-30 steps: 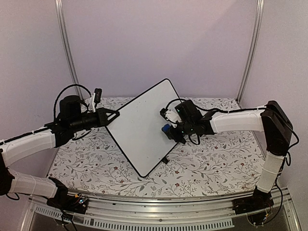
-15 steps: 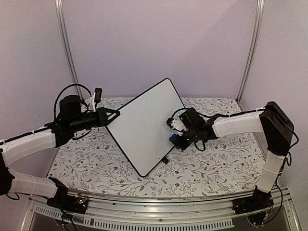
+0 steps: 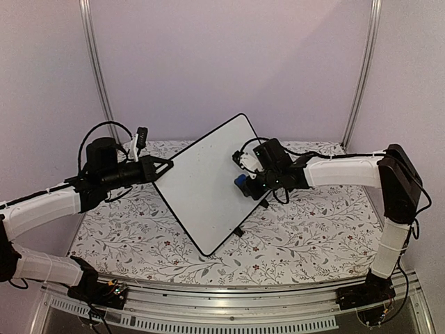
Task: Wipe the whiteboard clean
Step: Erase the whiteboard on the whiteboard stand.
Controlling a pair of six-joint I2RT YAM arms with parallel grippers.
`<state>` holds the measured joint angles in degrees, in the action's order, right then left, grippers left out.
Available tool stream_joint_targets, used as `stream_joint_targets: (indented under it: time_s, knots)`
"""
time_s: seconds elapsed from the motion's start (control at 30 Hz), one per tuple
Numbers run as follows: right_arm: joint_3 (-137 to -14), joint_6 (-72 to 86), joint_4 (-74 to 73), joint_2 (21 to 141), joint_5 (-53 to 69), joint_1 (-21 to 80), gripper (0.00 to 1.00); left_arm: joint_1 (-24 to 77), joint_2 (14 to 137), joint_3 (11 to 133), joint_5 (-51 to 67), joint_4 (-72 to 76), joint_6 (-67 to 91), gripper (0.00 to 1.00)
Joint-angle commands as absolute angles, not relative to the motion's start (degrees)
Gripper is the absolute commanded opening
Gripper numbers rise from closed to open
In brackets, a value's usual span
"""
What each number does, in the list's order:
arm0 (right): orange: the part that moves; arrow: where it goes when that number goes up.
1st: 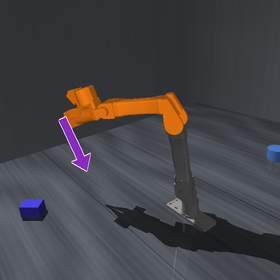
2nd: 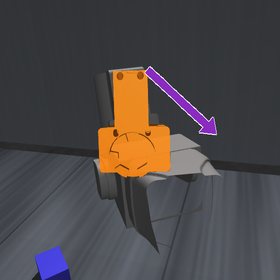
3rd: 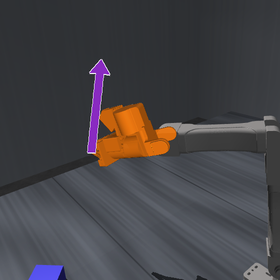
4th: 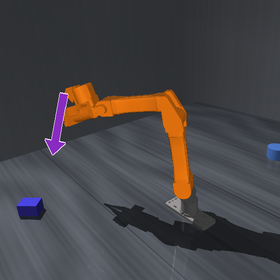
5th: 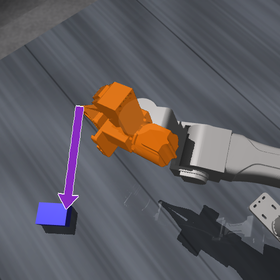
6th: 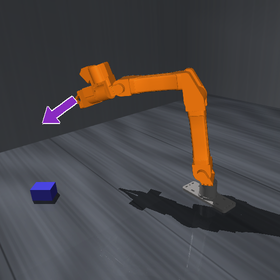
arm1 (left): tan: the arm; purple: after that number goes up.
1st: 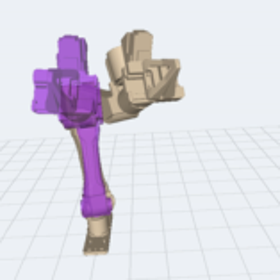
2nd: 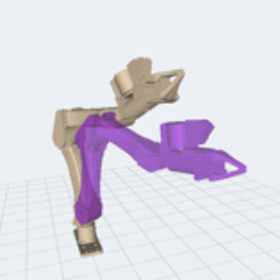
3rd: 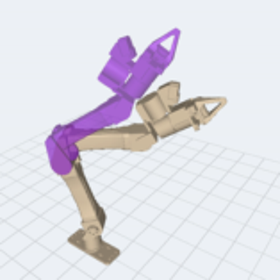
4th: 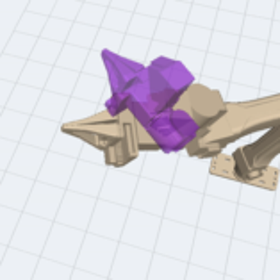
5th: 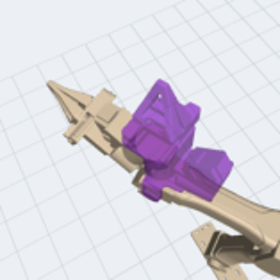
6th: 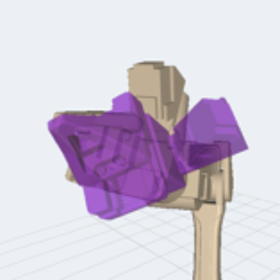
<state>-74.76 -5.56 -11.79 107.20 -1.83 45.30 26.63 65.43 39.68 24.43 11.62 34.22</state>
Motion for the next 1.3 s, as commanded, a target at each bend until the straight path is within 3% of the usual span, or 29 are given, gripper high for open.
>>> stream_joint_targets:
  time_s: [0.0, 0.3, 0.8, 1.27]
  knots:
    - [-68.5, -4.6, -10.0, 109.1, -1.7, 45.3, 0.0, 28.9, 65.6, 41.3, 32.4, 14.2, 32.0, 0.0]
    - [-62.0, -2.6, -7.2, 107.0, -1.6, 45.3, 0.0, 28.9, 65.7, 41.2, 32.5, 14.4, 32.2, 0.0]
    - [-75.7, -6.3, -12.0, 109.4, -3.0, 45.2, 0.0, 28.8, 65.2, 41.2, 32.2, 14.1, 31.9, 0.0]
    - [-61.3, -2.7, -6.7, 107.3, -1.9, 44.3, 0.0, 28.8, 65.6, 41.2, 32.4, 14.3, 32.1, 0.0]
